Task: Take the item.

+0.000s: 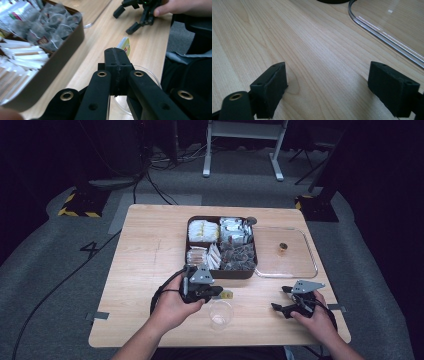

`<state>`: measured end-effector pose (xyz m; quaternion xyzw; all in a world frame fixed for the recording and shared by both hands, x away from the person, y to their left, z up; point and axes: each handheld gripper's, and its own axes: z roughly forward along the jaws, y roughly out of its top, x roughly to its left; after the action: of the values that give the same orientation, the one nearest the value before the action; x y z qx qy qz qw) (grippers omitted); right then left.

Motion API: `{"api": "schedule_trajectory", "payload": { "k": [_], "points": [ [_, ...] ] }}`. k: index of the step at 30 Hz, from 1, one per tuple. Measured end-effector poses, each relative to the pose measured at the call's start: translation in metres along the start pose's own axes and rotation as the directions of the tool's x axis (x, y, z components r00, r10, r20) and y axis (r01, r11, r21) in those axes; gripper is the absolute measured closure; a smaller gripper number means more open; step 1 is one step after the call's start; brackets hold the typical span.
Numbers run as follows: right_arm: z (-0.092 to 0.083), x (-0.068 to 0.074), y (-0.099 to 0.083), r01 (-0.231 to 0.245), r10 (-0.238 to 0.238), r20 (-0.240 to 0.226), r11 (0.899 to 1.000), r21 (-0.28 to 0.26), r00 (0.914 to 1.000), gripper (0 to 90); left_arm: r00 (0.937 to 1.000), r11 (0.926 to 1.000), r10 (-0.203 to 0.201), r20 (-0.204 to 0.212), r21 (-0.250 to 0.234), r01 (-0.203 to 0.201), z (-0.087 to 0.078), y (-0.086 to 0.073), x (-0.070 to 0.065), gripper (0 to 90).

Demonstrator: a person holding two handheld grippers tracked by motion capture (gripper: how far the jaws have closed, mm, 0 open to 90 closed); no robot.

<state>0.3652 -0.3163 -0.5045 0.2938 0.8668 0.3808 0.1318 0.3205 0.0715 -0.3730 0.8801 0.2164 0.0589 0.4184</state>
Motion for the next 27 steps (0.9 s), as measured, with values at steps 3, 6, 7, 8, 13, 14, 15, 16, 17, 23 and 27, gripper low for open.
{"api": "schedule_trajectory", "payload": {
  "k": [3,6,7,8,13,14,15,16,17,23,27],
  "points": [
    [0.0,0.0,0.0,0.0,0.0,0.001,1.0,0.001,1.0,15.9,0.9999,1.0,0.003,0.01,-0.001,-0.003,0.002,-0.004,-0.005,90.0],
    [0.0,0.0,0.0,-0.001,0.001,0.001,1.0,0.0,1.0,15.9,0.9997,1.0,0.008,0.024,0.004,-0.008,0.006,-0.009,-0.011,90.0],
    [0.0,0.0,0.0,-0.001,0.001,0.002,1.0,0.0,1.0,15.9,0.9996,0.9999,0.01,0.027,0.006,-0.01,0.007,-0.01,-0.012,90.0],
    [0.0,0.0,0.0,-0.001,0.001,0.002,1.0,0.0,1.0,15.9,0.9994,0.9999,0.01,0.032,0.008,-0.011,0.009,-0.012,-0.014,90.0],
    [0.0,0.0,0.0,-0.003,0.003,0.002,1.0,0.0,1.0,15.9,0.9988,0.9999,0.011,0.048,0.01,-0.011,0.013,-0.016,-0.018,90.0],
    [0.0,0.0,0.0,-0.003,0.003,0.002,1.0,0.0,1.0,15.9,0.9988,0.9999,0.013,0.048,0.008,-0.013,0.013,-0.017,-0.019,90.0],
    [0.0,0.0,0.0,-0.003,0.003,0.002,1.0,-0.001,1.0,15.9,0.9984,0.9999,0.01,0.055,0.011,-0.011,0.013,-0.018,-0.02,90.0],
    [0.0,0.0,0.0,-0.002,0.002,0.003,1.0,0.0,1.0,15.9,0.998,0.9999,0.007,0.063,0.014,-0.008,0.013,-0.019,-0.021,90.0],
    [0.0,0.0,0.0,-0.002,0.002,0.003,1.0,0.0,1.0,15.9,0.9974,1.0,0.003,0.071,0.008,-0.004,0.013,-0.02,-0.021,89.7],
    [0.0,0.0,0.0,-0.004,0.004,0.004,1.0,-0.001,1.0,15.9,0.9974,0.9989,-0.008,0.071,-0.044,0.011,0.012,-0.023,-0.02,62.6],
    [0.0,0.0,0.0,-0.005,0.005,0.004,1.0,0.0,1.0,15.9,0.9973,0.9991,-0.005,0.074,-0.041,0.008,0.009,-0.022,-0.021,59.1]
  ]
}}
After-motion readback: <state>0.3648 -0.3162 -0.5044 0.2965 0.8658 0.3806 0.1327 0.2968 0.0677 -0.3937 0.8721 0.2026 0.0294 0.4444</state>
